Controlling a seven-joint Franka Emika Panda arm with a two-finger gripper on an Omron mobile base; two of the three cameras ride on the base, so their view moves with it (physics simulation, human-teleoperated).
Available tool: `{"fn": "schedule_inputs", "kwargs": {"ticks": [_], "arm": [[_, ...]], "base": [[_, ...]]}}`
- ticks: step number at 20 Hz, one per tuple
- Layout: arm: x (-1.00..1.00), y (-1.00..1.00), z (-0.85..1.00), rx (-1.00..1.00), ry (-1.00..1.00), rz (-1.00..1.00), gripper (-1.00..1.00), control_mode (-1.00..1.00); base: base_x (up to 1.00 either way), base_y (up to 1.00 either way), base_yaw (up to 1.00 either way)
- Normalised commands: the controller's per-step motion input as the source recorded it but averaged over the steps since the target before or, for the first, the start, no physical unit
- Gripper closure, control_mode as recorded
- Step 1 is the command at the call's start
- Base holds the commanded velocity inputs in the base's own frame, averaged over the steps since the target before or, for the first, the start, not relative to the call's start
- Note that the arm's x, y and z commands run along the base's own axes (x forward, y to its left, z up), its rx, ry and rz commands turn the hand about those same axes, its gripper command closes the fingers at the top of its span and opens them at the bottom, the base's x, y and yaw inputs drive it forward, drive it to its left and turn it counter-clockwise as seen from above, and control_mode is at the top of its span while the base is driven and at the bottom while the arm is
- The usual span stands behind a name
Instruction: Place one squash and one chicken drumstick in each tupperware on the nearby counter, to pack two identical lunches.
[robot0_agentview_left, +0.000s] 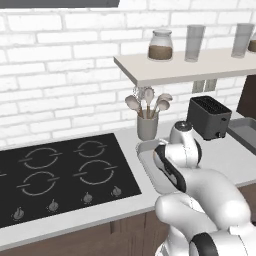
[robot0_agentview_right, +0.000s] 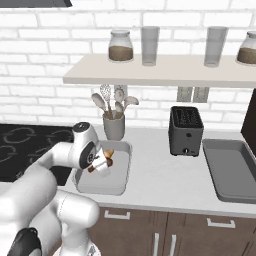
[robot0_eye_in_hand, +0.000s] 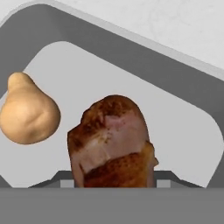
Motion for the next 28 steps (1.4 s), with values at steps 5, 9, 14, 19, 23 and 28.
{"fn": "schedule_inputs", "kwargs": {"ticks": [5, 9, 14, 19, 23, 28], "arm": [[0.25, 0.0, -0.31, 0.0, 0.01, -0.03, 1.0, -1.0], [0.33, 0.0, -0.11, 0.0, 0.0, -0.05, 1.0, -1.0], [0.22, 0.0, -0.25, 0.0, 0.0, -0.04, 1.0, -1.0], [0.17, 0.0, -0.23, 0.0, 0.0, -0.03, -1.0, -1.0], [0.03, 0.0, -0.07, 0.01, 0.0, -0.01, -1.0, -1.0], [0.0, 0.0, 0.03, 0.02, 0.0, -0.01, -1.0, -1.0]], "base": [[0.0, 0.0, 0.0], [0.0, 0.0, 0.0], [0.0, 0.0, 0.0], [0.0, 0.0, 0.0], [0.0, 0.0, 0.0], [0.0, 0.0, 0.0]]}}
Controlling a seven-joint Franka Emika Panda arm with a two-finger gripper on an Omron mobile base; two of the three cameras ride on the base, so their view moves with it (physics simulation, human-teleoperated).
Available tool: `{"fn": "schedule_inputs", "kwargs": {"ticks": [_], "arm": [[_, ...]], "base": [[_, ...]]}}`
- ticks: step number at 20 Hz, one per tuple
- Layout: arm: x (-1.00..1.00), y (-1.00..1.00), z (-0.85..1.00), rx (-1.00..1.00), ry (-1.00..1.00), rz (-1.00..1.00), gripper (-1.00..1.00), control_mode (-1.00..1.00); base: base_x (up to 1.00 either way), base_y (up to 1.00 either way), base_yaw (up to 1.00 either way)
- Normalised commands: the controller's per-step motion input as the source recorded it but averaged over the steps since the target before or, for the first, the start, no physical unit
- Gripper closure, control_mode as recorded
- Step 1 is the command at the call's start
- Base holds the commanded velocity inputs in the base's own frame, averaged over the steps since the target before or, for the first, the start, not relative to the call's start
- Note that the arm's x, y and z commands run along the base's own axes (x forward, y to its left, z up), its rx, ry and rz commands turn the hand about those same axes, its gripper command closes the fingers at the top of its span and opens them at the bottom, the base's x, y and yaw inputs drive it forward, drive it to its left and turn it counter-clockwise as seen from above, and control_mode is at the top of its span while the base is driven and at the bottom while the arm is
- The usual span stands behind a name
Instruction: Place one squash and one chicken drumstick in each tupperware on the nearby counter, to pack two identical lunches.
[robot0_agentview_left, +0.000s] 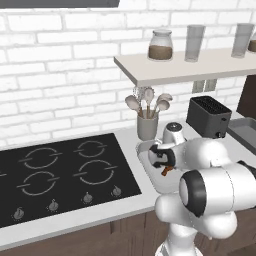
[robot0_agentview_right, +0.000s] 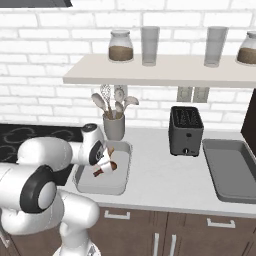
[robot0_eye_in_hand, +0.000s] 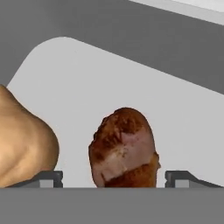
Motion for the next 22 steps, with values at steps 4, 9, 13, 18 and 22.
{"fn": "schedule_inputs", "kwargs": {"ticks": [4, 9, 13, 18, 22], "arm": [[-0.11, 0.0, 0.31, 0.01, 0.0, -0.01, -1.0, -1.0], [-0.79, -0.03, 0.72, 0.02, 0.0, -0.02, -1.0, -1.0], [-1.0, -0.37, 0.95, 0.06, 0.0, 0.0, -1.0, -1.0], [-1.0, -0.26, 0.66, 0.03, 0.0, 0.05, -1.0, -1.0], [-0.99, 0.04, 0.36, -0.03, -0.03, 0.33, -1.0, -1.0]], "base": [[0.0, 0.0, 0.0], [0.0, 0.0, 0.0], [0.0, 0.0, 0.0], [0.0, 0.0, 0.0], [0.0, 0.0, 0.0]]}}
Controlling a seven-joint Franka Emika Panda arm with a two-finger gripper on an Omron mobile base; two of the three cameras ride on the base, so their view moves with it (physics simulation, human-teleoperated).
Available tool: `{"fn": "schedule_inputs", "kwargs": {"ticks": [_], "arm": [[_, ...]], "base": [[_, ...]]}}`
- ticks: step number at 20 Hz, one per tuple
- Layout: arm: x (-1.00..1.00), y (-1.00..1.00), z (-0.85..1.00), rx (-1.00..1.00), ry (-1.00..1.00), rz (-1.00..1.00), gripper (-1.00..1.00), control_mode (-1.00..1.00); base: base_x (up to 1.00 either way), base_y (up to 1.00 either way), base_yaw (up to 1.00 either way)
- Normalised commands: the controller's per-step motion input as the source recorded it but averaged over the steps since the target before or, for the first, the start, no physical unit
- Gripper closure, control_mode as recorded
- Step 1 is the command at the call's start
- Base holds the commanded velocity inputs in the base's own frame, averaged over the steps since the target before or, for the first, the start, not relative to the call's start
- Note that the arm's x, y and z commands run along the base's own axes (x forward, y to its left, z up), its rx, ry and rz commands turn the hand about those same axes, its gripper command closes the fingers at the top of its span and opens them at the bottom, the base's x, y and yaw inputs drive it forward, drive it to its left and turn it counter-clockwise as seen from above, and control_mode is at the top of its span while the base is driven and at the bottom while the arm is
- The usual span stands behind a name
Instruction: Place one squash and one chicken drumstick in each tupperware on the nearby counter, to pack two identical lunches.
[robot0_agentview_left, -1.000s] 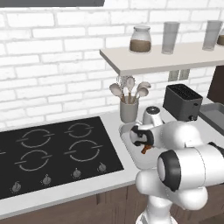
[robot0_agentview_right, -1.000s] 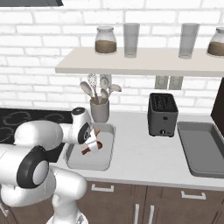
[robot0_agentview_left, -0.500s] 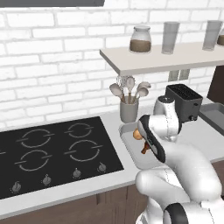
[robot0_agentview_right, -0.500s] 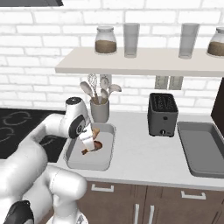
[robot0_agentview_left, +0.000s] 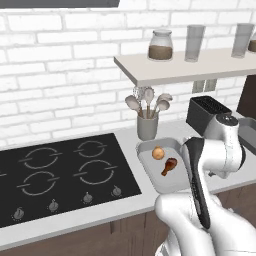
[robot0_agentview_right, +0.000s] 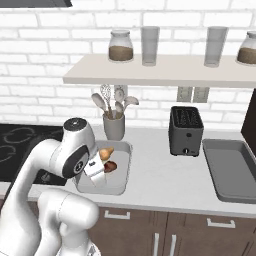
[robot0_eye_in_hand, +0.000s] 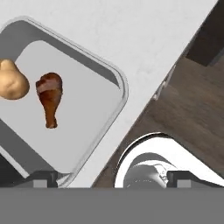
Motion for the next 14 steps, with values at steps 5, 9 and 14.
{"fn": "schedule_inputs", "kwargs": {"ticks": [5, 9, 14], "arm": [[-0.58, 0.34, 0.36, -0.16, -0.09, 0.43, -1.0, -1.0], [-0.23, 0.45, 0.52, -0.21, -0.14, 0.4, -1.0, -1.0], [-0.32, 0.43, 0.44, -0.22, -0.17, 0.33, -1.0, -1.0]], "base": [[0.0, 0.0, 0.0], [0.0, 0.0, 0.0], [0.0, 0.0, 0.0]]}}
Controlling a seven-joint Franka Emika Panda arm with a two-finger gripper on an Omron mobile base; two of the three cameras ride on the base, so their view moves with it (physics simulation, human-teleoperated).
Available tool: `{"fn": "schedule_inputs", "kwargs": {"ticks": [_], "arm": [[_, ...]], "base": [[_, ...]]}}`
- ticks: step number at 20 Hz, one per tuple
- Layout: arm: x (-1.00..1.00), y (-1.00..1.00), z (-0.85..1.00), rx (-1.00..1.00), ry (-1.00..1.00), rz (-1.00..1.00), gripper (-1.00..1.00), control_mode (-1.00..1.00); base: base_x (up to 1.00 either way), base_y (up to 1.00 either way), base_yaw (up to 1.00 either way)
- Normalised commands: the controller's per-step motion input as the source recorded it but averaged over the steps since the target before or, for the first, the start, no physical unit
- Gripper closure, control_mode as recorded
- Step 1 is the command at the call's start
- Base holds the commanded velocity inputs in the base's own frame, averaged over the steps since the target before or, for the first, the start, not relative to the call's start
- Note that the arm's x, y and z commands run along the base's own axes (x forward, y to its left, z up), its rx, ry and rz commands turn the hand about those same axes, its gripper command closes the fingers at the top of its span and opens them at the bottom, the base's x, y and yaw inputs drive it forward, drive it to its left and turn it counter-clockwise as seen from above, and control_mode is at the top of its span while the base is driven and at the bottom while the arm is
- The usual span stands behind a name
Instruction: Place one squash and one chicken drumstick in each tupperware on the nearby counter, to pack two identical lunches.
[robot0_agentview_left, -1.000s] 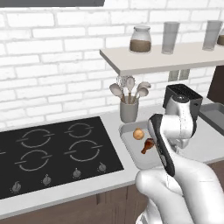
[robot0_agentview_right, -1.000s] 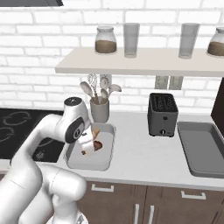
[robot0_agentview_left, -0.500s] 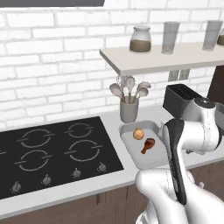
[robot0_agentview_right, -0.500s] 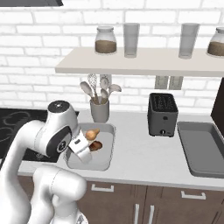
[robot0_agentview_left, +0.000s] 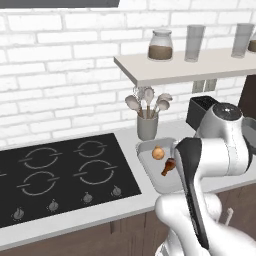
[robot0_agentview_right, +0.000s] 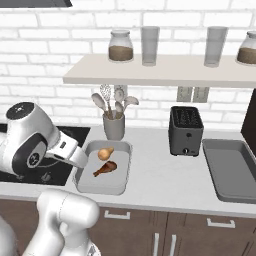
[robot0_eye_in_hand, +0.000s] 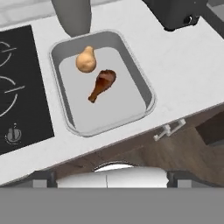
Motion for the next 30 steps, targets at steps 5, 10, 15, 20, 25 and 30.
{"fn": "schedule_inputs", "kwargs": {"ticks": [5, 10, 15, 20, 25, 30], "arm": [[-0.68, 0.1, 0.01, -0.09, -0.23, 0.27, -1.0, -1.0], [-0.57, -0.13, 0.0, 0.0, -0.2, 0.18, -1.0, -1.0], [-0.28, -0.03, -0.06, 0.0, -0.13, 0.12, -1.0, 1.0], [0.0, 0.0, 0.0, 0.0, 0.0, 0.0, -1.0, 1.0], [0.0, 0.0, 0.0, 0.0, 0.0, 0.0, -1.0, 1.0], [0.0, 0.0, 0.0, 0.0, 0.0, 0.0, -1.0, 1.0]], "base": [[0.0, 0.0, 0.0], [0.0, 0.0, 0.0], [-0.06, 0.0, 0.0], [-0.72, 0.0, -0.01], [-0.82, -0.51, -0.13], [-0.5, -0.99, -0.22]]}}
